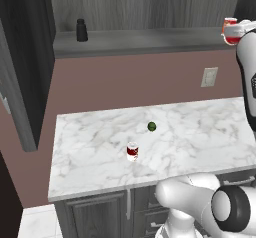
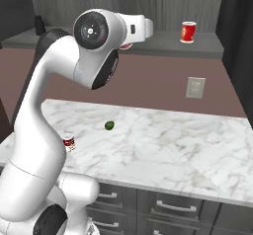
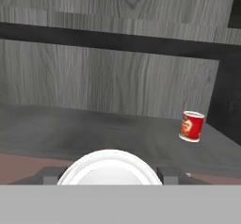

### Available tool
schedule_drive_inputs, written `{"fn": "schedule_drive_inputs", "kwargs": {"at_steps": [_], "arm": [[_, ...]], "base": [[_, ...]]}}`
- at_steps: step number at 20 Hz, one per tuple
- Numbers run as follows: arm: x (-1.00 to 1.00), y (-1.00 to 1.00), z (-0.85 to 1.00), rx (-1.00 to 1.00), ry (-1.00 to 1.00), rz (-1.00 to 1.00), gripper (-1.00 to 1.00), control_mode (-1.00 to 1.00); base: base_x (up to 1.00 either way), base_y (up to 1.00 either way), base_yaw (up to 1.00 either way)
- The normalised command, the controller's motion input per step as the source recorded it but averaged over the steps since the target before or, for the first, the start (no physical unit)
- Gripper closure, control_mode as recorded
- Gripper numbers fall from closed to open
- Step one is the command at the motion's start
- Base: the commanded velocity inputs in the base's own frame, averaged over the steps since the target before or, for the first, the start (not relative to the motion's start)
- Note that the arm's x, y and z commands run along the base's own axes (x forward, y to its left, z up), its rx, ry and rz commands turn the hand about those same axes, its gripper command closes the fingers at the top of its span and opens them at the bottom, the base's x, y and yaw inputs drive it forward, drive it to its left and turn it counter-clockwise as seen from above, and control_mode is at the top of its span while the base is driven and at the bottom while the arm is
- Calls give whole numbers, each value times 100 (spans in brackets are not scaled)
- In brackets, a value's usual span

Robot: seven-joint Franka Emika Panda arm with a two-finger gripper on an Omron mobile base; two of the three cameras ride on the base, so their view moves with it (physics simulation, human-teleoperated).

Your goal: Pick the cans from the counter and place them in their designated side in the cabinet.

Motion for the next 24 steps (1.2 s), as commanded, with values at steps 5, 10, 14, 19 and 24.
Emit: {"fn": "schedule_drive_inputs", "kwargs": {"at_steps": [5, 10, 14, 19, 24], "arm": [[13, -14, 1, 0, 0, -2, 100, -100], [12, -14, 0, 0, 0, -2, 100, -100], [13, -13, 0, 0, 0, -3, 100, -100], [17, -11, 0, 0, 0, -3, 100, -100], [20, -8, 0, 0, 0, -3, 100, -100]], "base": [[0, 0, 0], [0, 0, 0], [0, 0, 0], [0, 0, 0], [0, 0, 0]]}}
